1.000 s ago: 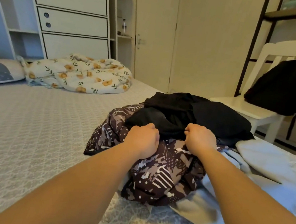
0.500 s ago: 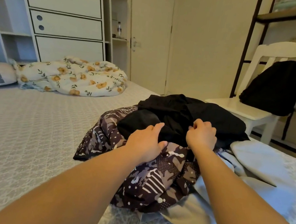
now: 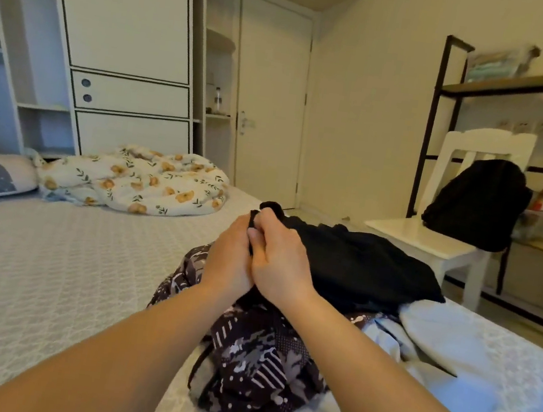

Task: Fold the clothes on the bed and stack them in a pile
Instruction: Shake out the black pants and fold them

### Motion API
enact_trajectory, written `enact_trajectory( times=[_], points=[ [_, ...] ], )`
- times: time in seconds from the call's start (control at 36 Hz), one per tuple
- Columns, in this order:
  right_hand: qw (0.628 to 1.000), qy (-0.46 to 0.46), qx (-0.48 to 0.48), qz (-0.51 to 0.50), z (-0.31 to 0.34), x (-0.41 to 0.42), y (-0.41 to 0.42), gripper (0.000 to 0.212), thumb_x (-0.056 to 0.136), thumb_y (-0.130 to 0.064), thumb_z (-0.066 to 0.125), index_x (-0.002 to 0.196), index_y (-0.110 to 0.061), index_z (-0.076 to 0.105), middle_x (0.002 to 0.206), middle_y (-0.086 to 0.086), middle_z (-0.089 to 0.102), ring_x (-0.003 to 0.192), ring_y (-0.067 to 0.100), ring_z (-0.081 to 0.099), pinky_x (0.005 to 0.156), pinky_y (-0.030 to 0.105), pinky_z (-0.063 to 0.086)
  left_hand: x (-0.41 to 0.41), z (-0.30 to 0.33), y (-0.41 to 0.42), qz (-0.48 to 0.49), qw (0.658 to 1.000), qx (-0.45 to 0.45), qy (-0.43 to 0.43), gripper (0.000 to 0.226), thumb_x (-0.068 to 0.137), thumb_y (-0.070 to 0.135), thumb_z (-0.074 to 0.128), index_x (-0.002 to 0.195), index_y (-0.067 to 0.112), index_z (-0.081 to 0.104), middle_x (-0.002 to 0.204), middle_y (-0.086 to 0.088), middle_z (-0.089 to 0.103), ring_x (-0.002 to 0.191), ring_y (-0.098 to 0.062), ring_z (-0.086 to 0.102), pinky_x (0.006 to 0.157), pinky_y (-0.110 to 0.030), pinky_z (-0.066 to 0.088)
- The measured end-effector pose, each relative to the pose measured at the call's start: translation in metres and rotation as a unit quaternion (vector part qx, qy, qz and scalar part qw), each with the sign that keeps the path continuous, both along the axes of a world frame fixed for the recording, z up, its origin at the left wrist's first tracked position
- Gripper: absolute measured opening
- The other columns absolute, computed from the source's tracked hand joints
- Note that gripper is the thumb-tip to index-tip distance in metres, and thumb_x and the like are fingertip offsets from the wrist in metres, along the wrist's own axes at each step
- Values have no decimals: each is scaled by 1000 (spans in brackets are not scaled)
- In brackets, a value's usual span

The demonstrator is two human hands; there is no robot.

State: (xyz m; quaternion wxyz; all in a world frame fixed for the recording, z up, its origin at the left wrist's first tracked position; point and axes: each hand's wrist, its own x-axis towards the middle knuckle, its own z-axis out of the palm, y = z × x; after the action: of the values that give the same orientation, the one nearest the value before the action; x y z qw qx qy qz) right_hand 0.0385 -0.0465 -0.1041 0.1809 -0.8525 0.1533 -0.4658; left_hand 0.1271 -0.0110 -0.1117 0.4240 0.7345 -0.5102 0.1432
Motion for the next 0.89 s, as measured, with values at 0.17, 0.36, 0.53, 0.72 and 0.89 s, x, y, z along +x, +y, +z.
enact_trajectory(
  times=[0.17, 0.36, 0.53, 0.72, 0.89],
  points=[
    [995, -78, 53, -7, 33, -10, 33, 14, 87, -14, 55, 98, -23, 51, 100, -10, 43, 98, 12, 46, 85, 28, 42, -1, 50, 38, -17, 999, -16, 49, 7, 100, 26, 44, 97, 25, 51, 81, 12, 52, 80, -11, 52, 70, -26, 37],
    [957, 202, -7, -207, 45, -34, 57, 28, 89, -31, 52, 115, -26, 59, 105, -2, 65, 103, 25, 58, 84, 37, 40, 12, 121, 122, 48, 949, -155, 269, 42, 103, 33, 33, 131, 8, 51, 120, -12, 57, 112, -32, 53, 95, -45, 47],
    [977, 168, 61, -112, 72, -15, 115, 8, 95, -28, 49, 92, -29, 57, 90, -2, 61, 82, 24, 54, 66, 34, 40, 36, 164, 223, 63, 925, -220, 302, 38, 103, 31, 36, 129, 8, 50, 108, -6, 50, 111, -33, 53, 91, -45, 50],
    [984, 102, 139, 48, 108, 31, 202, 23, 98, -20, 48, 76, -21, 55, 78, 2, 59, 79, 22, 54, 69, 35, 42, 82, 179, 340, 191, 893, -246, 326, 27, 97, 15, 46, 122, 6, 52, 119, -16, 58, 107, -37, 57, 88, -47, 52],
    [976, 77, 128, 160, 133, 54, 272, 30, 95, -15, 52, 68, -26, 57, 73, -5, 60, 77, 17, 55, 67, 28, 40, 73, 167, 392, 167, 980, 42, -101, 77, 78, 48, 69, 144, 40, 31, 152, 11, 29, 145, -18, 14, 116, -52, 9]
  ],
)
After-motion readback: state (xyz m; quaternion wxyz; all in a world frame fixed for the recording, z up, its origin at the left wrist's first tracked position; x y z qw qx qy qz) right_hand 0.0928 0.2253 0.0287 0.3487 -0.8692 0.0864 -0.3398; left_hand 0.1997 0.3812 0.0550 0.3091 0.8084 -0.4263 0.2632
